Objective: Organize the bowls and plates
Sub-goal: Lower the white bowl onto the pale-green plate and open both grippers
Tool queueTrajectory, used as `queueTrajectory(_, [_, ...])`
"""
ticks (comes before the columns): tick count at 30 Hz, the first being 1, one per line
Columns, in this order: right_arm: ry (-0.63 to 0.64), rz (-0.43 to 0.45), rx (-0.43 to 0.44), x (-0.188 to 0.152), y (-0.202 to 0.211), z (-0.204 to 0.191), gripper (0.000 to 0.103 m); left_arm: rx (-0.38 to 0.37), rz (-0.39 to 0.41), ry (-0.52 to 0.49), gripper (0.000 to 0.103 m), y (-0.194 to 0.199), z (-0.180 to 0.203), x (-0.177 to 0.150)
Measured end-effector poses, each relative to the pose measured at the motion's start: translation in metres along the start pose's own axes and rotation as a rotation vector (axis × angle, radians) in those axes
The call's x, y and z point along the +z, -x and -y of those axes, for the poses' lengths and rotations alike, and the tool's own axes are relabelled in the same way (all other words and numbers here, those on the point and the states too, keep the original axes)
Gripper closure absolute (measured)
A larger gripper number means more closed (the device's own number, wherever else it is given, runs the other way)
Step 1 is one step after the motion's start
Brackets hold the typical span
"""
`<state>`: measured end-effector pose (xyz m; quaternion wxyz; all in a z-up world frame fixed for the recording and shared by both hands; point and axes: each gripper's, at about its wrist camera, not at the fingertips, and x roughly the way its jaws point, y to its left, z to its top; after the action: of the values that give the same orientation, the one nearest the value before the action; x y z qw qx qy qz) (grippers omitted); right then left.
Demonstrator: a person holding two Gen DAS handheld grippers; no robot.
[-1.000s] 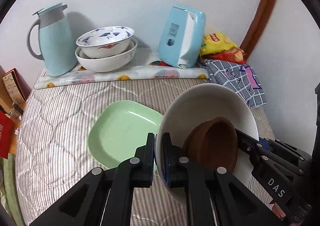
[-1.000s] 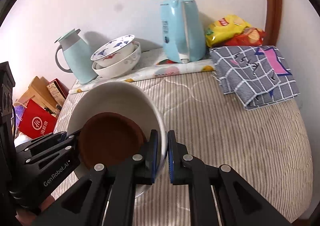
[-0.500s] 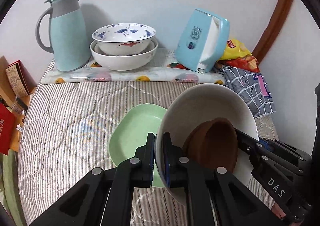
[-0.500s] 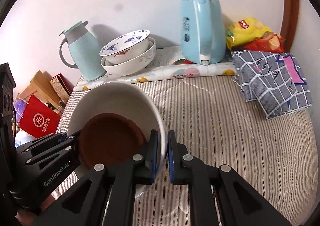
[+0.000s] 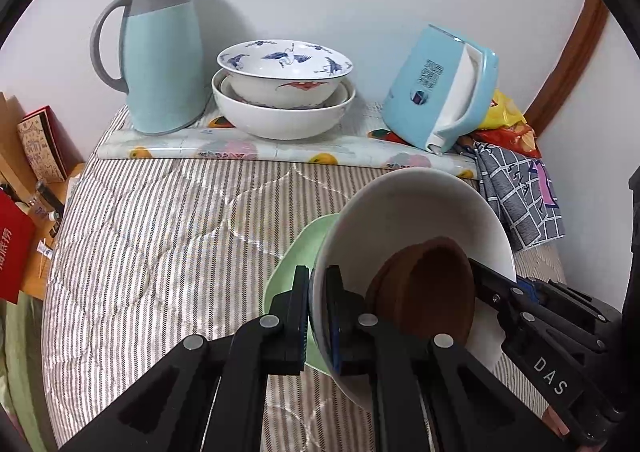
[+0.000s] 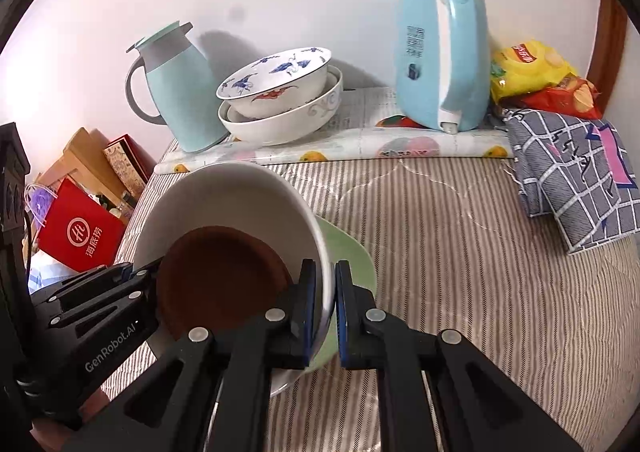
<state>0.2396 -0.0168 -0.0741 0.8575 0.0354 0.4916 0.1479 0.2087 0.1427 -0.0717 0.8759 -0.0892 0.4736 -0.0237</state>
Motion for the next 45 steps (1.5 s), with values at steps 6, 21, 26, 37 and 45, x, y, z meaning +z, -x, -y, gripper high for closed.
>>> queueTrajectory(6, [0.001,-0.021,-0.004,0.000,-0.014,-0.004,0.094,-0.006,-0.020,0.006,0.094,-0.013,-0.010,0.000])
queueTrajectory(21, [-0.017,-0.100,-0.032,-0.003,-0.057,0.012,0.094,-0.021,-0.099,0.011,0.094,-0.061,-0.010,-0.002])
queueTrajectory(26, [-0.025,-0.138,-0.022,-0.004,-0.073,0.016,0.094,-0.013,-0.125,0.015,0.094,-0.075,-0.013,-0.003])
queueTrajectory(37, [-0.041,-0.143,0.009,-0.003,-0.080,0.020,0.093,-0.039,-0.128,0.035,0.092,-0.081,-0.017,-0.002])
queueTrajectory(45, [-0.029,-0.130,0.003,-0.003,-0.078,0.020,0.089,-0.013,-0.131,0.017,0.090,-0.079,-0.015,-0.002])
